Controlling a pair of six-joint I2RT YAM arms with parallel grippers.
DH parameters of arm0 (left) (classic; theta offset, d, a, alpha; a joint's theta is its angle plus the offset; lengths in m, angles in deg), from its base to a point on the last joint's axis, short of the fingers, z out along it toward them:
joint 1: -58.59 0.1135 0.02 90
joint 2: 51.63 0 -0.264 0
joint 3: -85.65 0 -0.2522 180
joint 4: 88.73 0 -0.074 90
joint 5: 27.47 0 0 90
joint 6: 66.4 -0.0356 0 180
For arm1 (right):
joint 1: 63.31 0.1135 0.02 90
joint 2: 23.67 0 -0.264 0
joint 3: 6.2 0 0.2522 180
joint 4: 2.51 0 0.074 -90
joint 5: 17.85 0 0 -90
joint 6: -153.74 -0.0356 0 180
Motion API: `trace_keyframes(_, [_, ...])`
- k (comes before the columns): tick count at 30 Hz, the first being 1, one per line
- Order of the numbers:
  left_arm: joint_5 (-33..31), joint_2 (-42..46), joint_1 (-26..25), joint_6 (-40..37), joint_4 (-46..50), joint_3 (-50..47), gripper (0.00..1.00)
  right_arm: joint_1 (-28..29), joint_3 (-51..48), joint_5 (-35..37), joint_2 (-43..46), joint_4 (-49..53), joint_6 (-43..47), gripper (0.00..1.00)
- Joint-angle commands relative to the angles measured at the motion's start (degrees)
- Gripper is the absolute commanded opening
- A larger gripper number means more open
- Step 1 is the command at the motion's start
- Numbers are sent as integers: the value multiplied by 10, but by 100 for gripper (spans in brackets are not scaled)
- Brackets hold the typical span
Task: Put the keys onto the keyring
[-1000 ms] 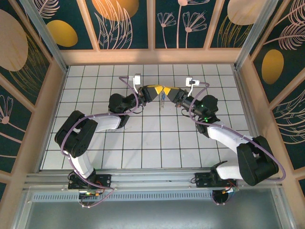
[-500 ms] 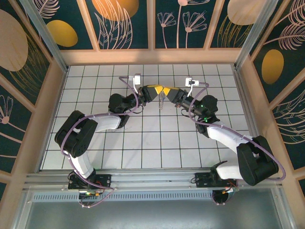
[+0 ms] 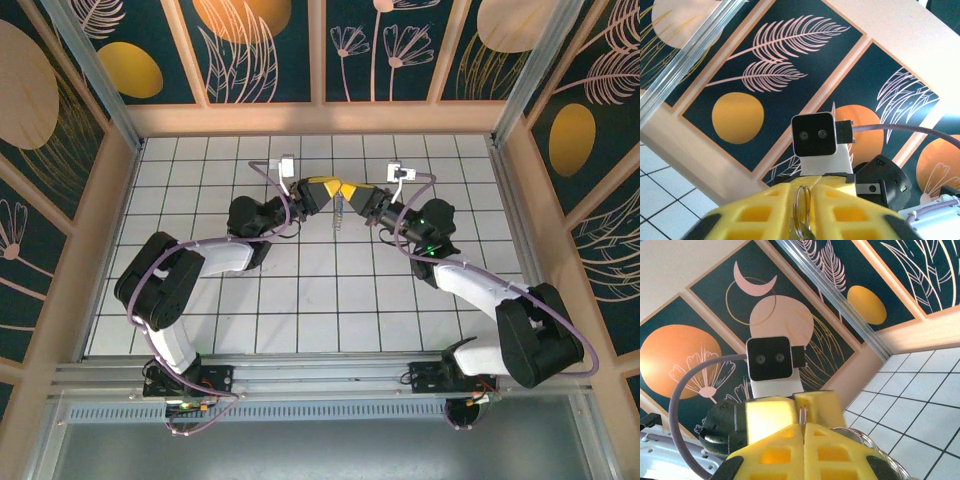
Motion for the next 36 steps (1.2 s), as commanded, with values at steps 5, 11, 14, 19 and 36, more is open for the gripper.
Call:
trace_keyframes(5, [-24,68,16,-72,70,-15,39,-24,28,-30,-9,23,35,0])
trace_keyframes(11, [-15,112,56,-129,176,-10,48,-60,62,-79,-32,62,59,0])
trace_keyframes(14, [-3,125,71,-178,256,8,51,-77,91,-109,-51,90,74,0])
trace_keyframes(19, [-2,132,83,-234,330,31,53,-96,121,-133,-81,101,78,0])
trace_keyframes(36, [75,70,96,-285,452,137,59,-104,235,-241,-145,193,128,0])
